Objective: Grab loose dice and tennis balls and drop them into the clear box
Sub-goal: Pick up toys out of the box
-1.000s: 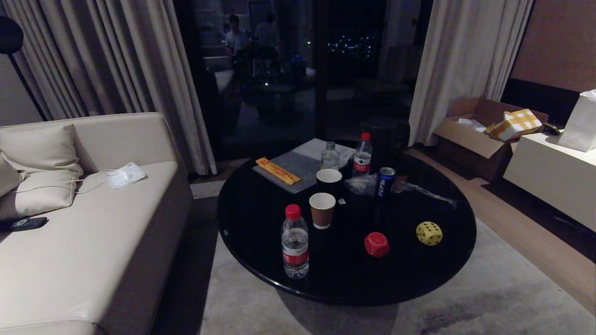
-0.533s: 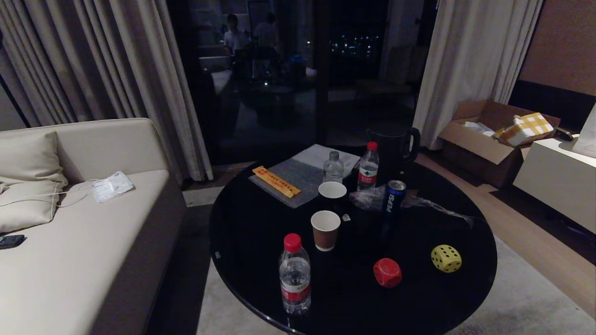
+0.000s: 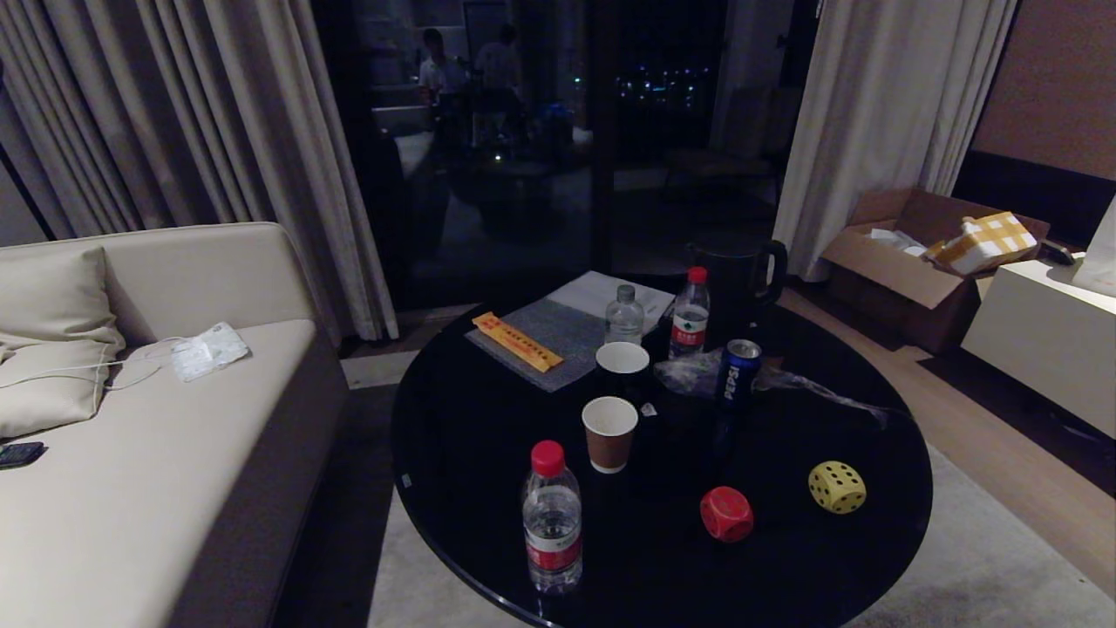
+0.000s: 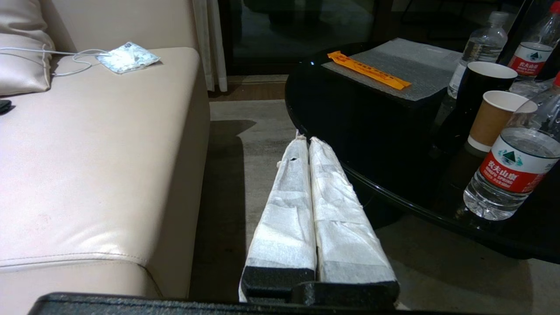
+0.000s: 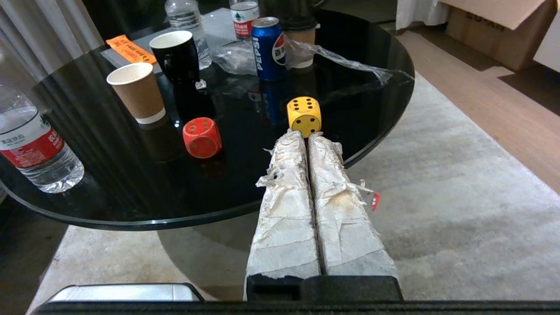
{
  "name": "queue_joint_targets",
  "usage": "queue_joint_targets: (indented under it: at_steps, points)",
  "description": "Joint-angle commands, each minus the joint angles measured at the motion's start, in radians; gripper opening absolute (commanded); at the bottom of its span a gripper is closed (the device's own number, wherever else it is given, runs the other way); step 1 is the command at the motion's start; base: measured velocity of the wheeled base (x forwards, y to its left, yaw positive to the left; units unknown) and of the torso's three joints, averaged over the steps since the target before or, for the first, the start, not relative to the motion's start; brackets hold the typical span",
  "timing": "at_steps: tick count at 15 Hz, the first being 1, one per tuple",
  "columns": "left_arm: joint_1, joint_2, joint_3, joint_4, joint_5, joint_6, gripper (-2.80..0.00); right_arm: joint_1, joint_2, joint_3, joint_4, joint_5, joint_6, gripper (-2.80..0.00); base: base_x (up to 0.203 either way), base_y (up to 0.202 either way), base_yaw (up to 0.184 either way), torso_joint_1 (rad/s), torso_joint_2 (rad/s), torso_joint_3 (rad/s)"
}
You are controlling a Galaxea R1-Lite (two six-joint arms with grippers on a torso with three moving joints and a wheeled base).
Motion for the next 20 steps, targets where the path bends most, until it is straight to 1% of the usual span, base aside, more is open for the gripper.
queue_joint_targets:
  at_steps: [1, 3, 7, 12, 16, 17, 20]
  points:
    - [0.0, 0.002, 0.002, 0.0, 0.0, -0.001, -2.8, -0.002, 0.013, -0.025, 0.003, -0.016, -0.005, -2.8, 0.0, 0.0, 0.0, 0.0, 0.0, 0.0]
    - [0.0, 0.002, 0.002, 0.0, 0.0, -0.001, -2.8, -0.003, 0.127, -0.105, 0.004, -0.016, -0.007, -2.8, 0.0, 0.0, 0.0, 0.0, 0.0, 0.0]
    - [0.0, 0.002, 0.002, 0.0, 0.0, -0.001, -2.8, -0.005, 0.558, -0.276, -0.026, -0.02, 0.001, -2.8, 0.0, 0.0, 0.0, 0.0, 0.0, 0.0]
    - [0.0, 0.002, 0.002, 0.0, 0.0, -0.001, -2.8, -0.002, 1.113, -0.413, -0.23, -0.019, 0.047, -2.8, 0.0, 0.0, 0.0, 0.0, 0.0, 0.0]
    - [0.0, 0.002, 0.002, 0.001, 0.0, -0.001, -2.8, 0.029, 1.461, -0.547, -0.307, -0.013, 0.064, -2.8, 0.0, 0.0, 0.0, 0.0, 0.0, 0.0]
    - [0.0, 0.002, 0.002, 0.0, 0.0, -0.001, -2.8, 0.037, 1.527, -0.573, -0.312, -0.013, 0.067, 0.0, 0.0, 0.0, 0.0, 0.0, 0.0, 0.0]
    - [0.0, 0.002, 0.002, 0.0, 0.0, -0.001, -2.8, 0.048, 1.694, -0.632, -0.322, -0.021, 0.068, 0.0, 0.0, 0.0, 0.0, 0.0, 0.0, 0.0]
